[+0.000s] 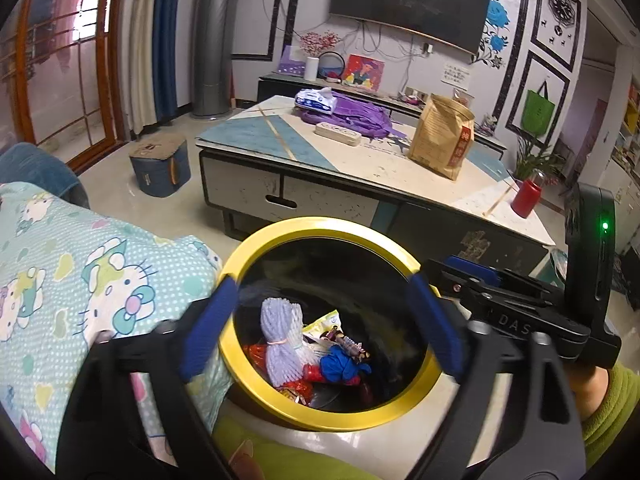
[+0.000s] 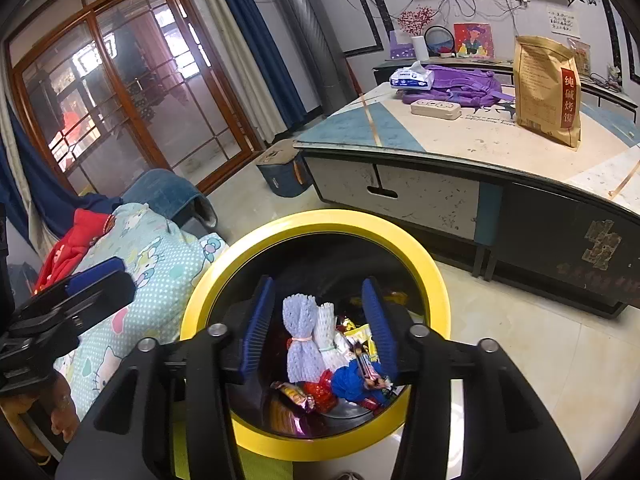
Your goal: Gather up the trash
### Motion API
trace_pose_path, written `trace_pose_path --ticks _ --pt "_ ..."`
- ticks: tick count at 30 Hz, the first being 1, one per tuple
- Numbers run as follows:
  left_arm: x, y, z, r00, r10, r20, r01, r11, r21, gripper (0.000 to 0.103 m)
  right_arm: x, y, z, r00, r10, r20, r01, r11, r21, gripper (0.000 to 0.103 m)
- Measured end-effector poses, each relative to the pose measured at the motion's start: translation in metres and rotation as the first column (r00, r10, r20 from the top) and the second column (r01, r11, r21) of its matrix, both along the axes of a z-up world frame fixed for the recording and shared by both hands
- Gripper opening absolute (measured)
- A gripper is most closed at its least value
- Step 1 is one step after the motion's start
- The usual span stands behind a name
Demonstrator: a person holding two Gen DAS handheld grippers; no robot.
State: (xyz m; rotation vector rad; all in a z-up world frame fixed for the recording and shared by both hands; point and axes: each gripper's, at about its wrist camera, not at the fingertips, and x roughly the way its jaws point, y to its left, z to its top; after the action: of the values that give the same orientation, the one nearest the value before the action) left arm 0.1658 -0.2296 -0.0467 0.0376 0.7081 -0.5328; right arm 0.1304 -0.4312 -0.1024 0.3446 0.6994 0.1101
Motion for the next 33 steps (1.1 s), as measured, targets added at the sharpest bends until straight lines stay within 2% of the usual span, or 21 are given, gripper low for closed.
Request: trace_pose_path --ticks 1,7,10,12,16,18,28,33 --pt "0.000 0.001 0.001 1.000 0.005 0.002 -0.005 1.000 0.000 0.092 0.000 -0.001 0.000 1.000 -0.004 0.002 0.004 1.000 -0.001 0.051" --pt "0.000 0.010 0.006 0.999 0.040 0.006 -0.040 0.999 -0.001 0.092 -0.002 -0.002 0.004 1.000 -0.019 0.008 0.019 1.000 -0.025 0.062" --pt "-0.002 0.017 0.008 0.998 0.058 0.008 -0.058 0.998 -0.005 0.092 -0.005 0.001 0.009 0.999 -0.025 0.026 0.026 0.998 -0.055 0.070" --pt "-0.003 0.025 0.011 0.997 0.072 0.011 -0.072 0.997 -0.010 0.092 -0.007 0.005 0.015 0.999 -0.030 0.042 0.033 0.997 -0.075 0.081" --pt "-0.006 0.040 0.016 0.994 0.107 0.015 -0.107 0.994 -0.017 0.092 -0.010 0.017 0.026 0.997 -0.011 0.070 0.018 0.995 -0.102 0.089" --pt "-0.008 0.050 0.019 0.990 0.136 0.023 -0.135 0.991 -0.018 0.092 -0.011 0.026 0.033 0.996 0.002 0.087 0.009 0.992 -0.126 0.096" --pt "-0.025 0.105 0.036 0.966 0.248 0.068 -0.248 0.969 -0.019 0.092 -0.022 0.084 0.054 0.983 0.091 0.157 -0.060 0.980 -0.191 0.097" --pt "-0.042 0.132 0.039 0.948 0.300 0.104 -0.301 0.954 -0.007 0.092 -0.035 0.120 0.061 0.963 0.166 0.211 -0.118 0.967 -0.226 0.097"
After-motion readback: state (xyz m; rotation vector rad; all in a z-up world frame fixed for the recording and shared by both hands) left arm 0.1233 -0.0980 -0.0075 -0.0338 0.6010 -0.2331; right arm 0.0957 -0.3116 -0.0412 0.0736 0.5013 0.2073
